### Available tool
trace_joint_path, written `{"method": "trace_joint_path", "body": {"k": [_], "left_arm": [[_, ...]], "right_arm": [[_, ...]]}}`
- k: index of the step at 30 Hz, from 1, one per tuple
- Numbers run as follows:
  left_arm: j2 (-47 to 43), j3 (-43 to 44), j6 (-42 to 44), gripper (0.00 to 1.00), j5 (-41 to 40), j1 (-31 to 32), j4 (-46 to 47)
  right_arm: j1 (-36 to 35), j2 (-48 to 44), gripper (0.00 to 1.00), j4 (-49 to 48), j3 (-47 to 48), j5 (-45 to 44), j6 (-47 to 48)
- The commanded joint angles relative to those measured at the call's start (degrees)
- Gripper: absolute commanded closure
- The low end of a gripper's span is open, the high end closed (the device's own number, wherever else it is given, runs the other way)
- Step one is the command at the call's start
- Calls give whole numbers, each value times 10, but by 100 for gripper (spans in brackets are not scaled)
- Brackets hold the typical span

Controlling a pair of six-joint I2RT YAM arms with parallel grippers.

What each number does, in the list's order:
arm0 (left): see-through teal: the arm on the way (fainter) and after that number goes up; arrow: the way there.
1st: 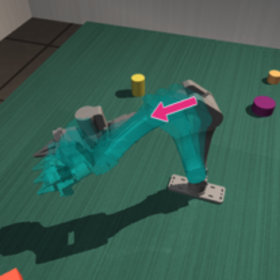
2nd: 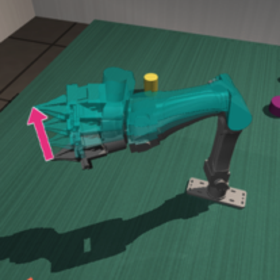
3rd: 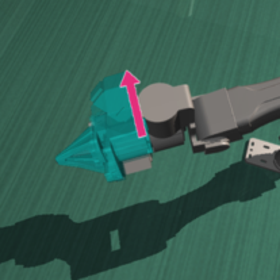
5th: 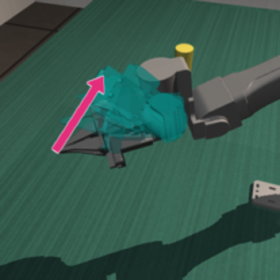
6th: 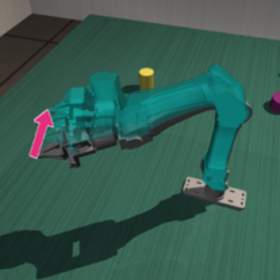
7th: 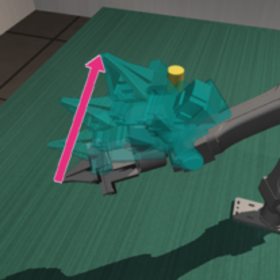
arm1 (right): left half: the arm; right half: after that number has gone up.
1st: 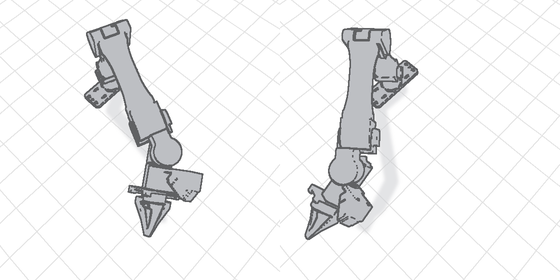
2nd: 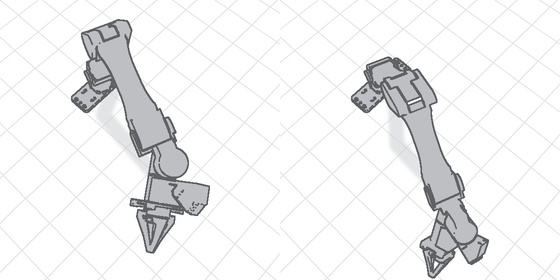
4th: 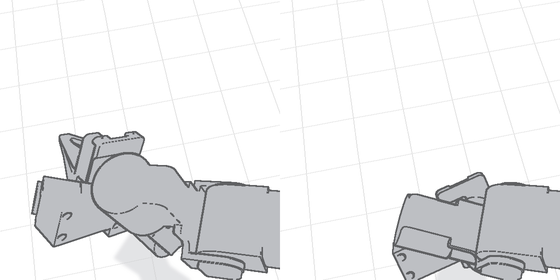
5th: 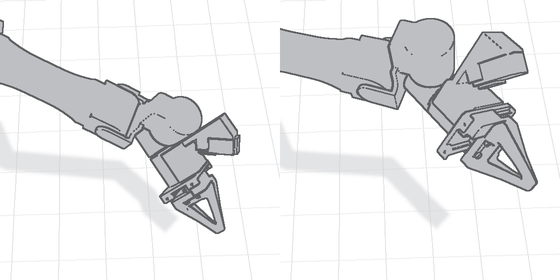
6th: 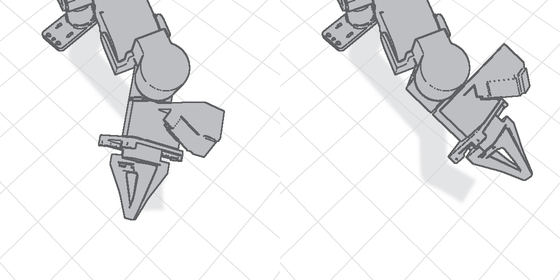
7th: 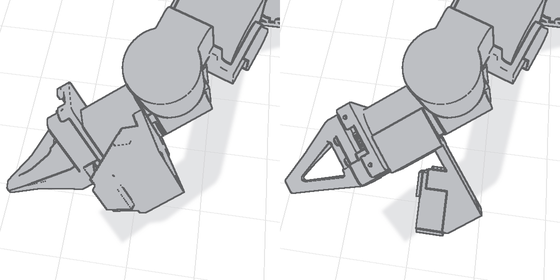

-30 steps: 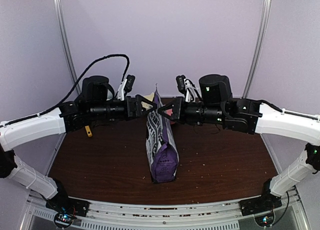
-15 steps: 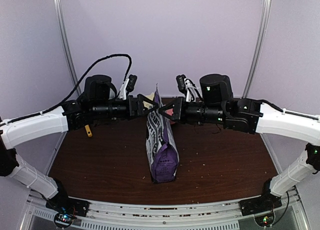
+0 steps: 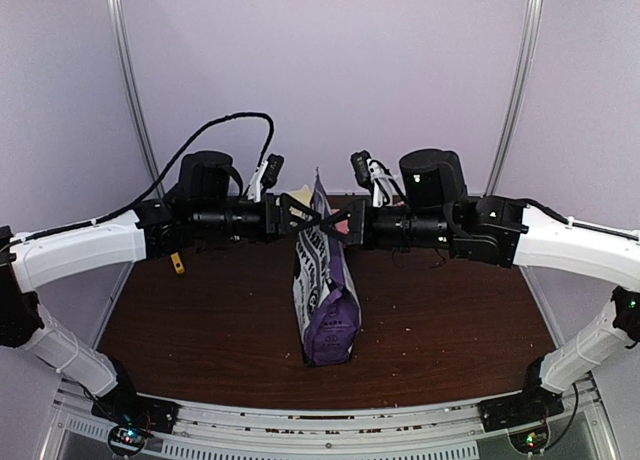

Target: Serve the pet food

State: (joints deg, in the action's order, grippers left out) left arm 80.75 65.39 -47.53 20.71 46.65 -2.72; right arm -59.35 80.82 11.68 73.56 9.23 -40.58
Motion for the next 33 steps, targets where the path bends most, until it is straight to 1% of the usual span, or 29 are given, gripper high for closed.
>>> {"method": "trace_joint_path", "body": {"k": [1,4,7,13,16,17,20,22,26,29,33], "left_arm": [[12,26,6,45,27,-4,39],[17,30,6,48,42,-4,51],[23,34,6,59,53,-4,55],[23,32,5,83,65,-3,66],[19,29,7,100,70,-3,78],[20,30,8,100,71,-3,79],[20,33,10,100,75,-3,78],[20,34,12,100,76,-2,79],[21,36,13,100,76,-2,77],[20,36,13,100,75,-1,76],[20,37,14,100,75,-1,75]], "right_arm": [[-2,-17,100,29,11,17,17],[-2,-16,100,35,12,15,19],[-2,-17,100,40,12,11,22],[-3,-24,100,58,18,-16,26],[-2,-25,100,91,36,-44,38],[-3,-24,100,111,45,-55,40],[-3,-17,94,152,79,-77,50],[-3,-11,83,178,101,-93,51],[-3,4,72,214,143,-125,50],[-4,23,66,238,172,-137,55],[-3,54,65,258,208,-142,59]]}}
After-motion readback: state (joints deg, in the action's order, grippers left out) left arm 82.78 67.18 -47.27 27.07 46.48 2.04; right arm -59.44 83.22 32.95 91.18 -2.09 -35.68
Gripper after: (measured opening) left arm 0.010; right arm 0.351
